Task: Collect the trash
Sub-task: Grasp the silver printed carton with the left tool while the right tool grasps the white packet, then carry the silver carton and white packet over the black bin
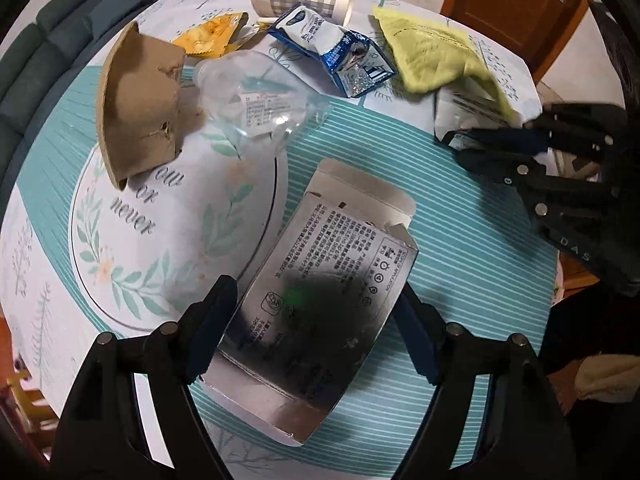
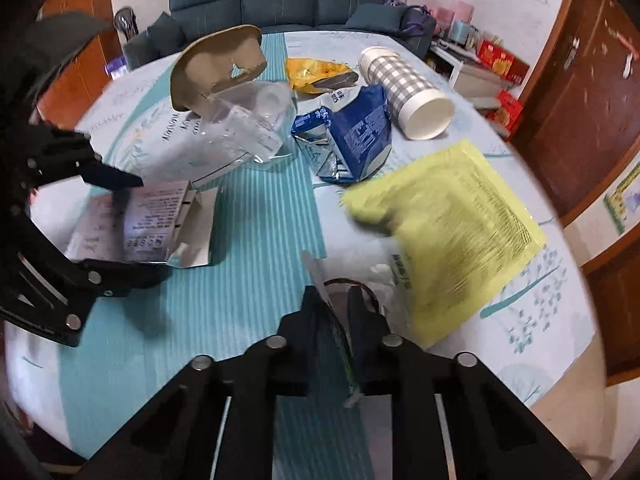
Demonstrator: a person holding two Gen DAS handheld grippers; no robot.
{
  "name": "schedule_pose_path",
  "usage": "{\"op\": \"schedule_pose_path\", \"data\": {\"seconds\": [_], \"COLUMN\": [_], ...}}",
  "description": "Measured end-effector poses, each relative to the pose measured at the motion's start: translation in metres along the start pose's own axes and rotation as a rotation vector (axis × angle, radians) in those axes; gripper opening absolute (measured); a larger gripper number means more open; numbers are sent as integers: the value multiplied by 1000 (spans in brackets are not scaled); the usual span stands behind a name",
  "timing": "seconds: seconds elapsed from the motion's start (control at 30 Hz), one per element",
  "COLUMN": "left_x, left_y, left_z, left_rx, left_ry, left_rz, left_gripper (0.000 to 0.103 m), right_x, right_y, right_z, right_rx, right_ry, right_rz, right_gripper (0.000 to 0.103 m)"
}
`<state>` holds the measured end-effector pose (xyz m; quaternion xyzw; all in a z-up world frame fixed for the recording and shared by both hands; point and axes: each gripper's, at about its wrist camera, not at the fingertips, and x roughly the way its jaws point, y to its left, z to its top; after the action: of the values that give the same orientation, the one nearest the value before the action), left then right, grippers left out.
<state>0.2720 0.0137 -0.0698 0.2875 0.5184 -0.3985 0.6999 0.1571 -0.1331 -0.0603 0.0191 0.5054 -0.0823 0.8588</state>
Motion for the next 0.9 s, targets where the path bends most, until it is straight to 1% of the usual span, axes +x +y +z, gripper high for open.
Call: {"op": "schedule_pose_path", "data": {"seconds": [0.07, 0.1, 0.2, 0.33, 0.47, 0.53, 0.67, 0.73, 0.83, 0.9], "left_x": [-2, -4, -7, -17, -31, -41, -64, -76, -88, -93], "left_y": [-2, -3, -8, -18, -29, -38, -62, -78, -104, -123], "left_z": [-3, -4, -13, -29, -41, -47, -54, -56, -56, -58], "left_rx": [-17, -22, -36, -73, -115, -133, -135, -127, -98, -68], "left_ry": [5, 4, 2, -7, -36, -51, -88, -111, -140, -155], "left_rz": [-6, -2, -1, -42, -88, -123, -172, -201, -210, -196], "left_gripper": [73, 72, 72, 72, 72, 72, 71, 71, 72, 72], "right_x": [-5, -10, -26, -49, -76, -92, -118, -131, -145, -151], "right_y": [-7, -7, -17, -17, -16, -15, -18, -21, -30, -35], "right_z": [-2, -4, -11, -17, -32, -41, -65, -83, -112, -132], "right_rx": [52, 72, 155, 225, 266, 277, 327, 366, 429, 466], "right_ry": [-6, -12, -40, -78, -118, -134, -165, -177, -183, -182], "right_rz": [64, 84, 183, 281, 338, 353, 393, 411, 419, 421], "right_gripper": [4, 3, 3, 3, 3, 3, 3, 3, 3, 3]}}
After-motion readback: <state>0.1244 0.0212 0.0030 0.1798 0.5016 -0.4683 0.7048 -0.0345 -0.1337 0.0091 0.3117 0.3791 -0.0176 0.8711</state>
